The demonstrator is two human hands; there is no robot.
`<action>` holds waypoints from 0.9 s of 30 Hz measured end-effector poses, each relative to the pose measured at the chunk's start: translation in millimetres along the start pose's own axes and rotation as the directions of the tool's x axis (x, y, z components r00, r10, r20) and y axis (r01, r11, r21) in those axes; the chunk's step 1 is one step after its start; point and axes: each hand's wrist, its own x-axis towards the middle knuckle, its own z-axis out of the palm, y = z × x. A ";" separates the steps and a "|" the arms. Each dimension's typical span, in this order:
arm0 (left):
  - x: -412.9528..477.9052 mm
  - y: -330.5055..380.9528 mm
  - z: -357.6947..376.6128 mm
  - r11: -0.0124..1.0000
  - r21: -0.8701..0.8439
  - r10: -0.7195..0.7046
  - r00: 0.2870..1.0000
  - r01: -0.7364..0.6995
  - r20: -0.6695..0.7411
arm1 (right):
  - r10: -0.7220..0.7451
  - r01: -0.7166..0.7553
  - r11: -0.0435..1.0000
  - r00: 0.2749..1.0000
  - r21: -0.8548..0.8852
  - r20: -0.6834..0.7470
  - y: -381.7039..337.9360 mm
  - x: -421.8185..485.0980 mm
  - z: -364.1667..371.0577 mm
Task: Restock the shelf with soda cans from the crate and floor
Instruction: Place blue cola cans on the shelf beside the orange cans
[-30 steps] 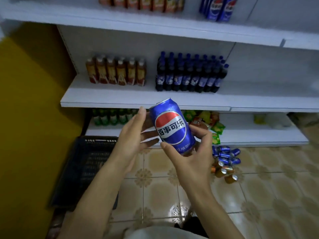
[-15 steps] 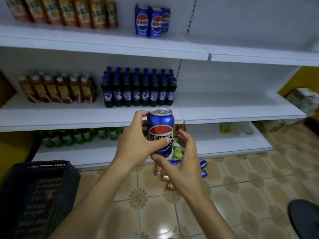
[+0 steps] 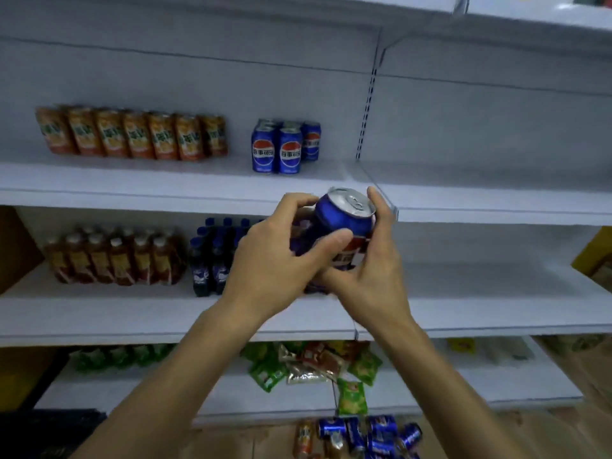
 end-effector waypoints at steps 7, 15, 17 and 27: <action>117.8 -89.3 22.5 0.762 0.637 -0.100 0.950 -0.118 0.295 | 0.098 -0.104 0.988 0.993 -0.118 -0.059 43.5 185.8 -4.8; 213.9 -158.0 44.3 0.545 0.759 -0.105 0.869 -0.356 0.483 | 0.247 -0.252 0.931 0.968 -0.264 -0.051 140.1 358.1 69.4; 226.5 -167.8 43.8 0.545 0.759 -0.130 0.858 -0.356 0.497 | 0.291 -0.293 0.923 0.956 -0.250 -0.045 158.2 387.9 89.4; 260.5 -184.3 43.8 0.519 0.757 -0.241 0.782 -0.397 0.575 | 0.231 -0.244 0.958 0.968 -0.151 -0.101 209.3 439.8 146.8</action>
